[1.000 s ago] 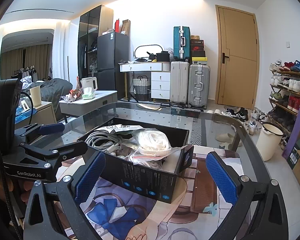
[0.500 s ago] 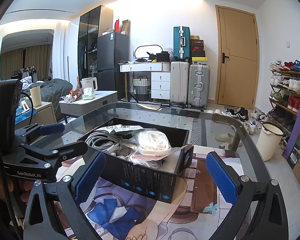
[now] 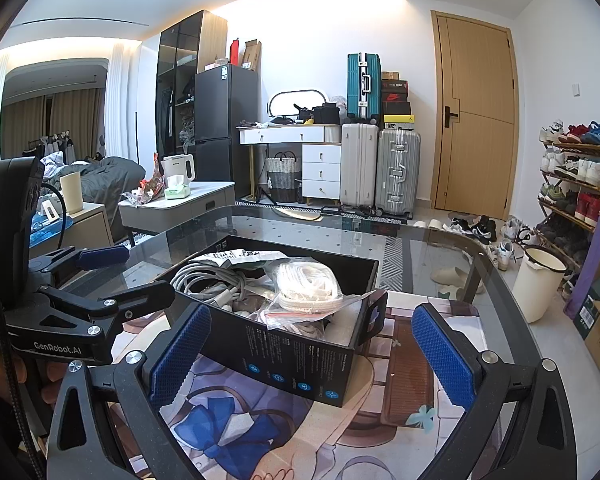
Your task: Organize soft objects
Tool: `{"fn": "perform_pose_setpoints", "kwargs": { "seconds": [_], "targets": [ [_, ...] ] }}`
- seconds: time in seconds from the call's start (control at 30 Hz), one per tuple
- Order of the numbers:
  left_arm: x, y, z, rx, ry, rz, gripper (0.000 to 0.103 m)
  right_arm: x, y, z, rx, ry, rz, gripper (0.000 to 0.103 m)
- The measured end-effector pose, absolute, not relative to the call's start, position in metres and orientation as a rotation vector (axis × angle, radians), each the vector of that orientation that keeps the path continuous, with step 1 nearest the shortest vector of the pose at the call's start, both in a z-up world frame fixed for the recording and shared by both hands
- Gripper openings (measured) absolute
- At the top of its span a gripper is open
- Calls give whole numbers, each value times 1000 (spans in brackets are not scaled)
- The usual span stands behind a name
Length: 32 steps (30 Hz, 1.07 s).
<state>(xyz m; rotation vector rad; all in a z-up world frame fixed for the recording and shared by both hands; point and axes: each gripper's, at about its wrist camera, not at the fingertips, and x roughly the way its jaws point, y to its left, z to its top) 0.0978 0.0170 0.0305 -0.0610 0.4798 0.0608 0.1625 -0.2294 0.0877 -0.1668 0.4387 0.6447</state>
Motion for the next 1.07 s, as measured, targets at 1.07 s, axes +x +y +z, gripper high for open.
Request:
{"fn": "perform_pose_setpoints", "kwargs": {
  "seconds": [1.07],
  "targets": [
    [96, 16, 40, -57, 462, 62, 103, 162, -229, 87, -169, 437, 644, 102]
  ]
}}
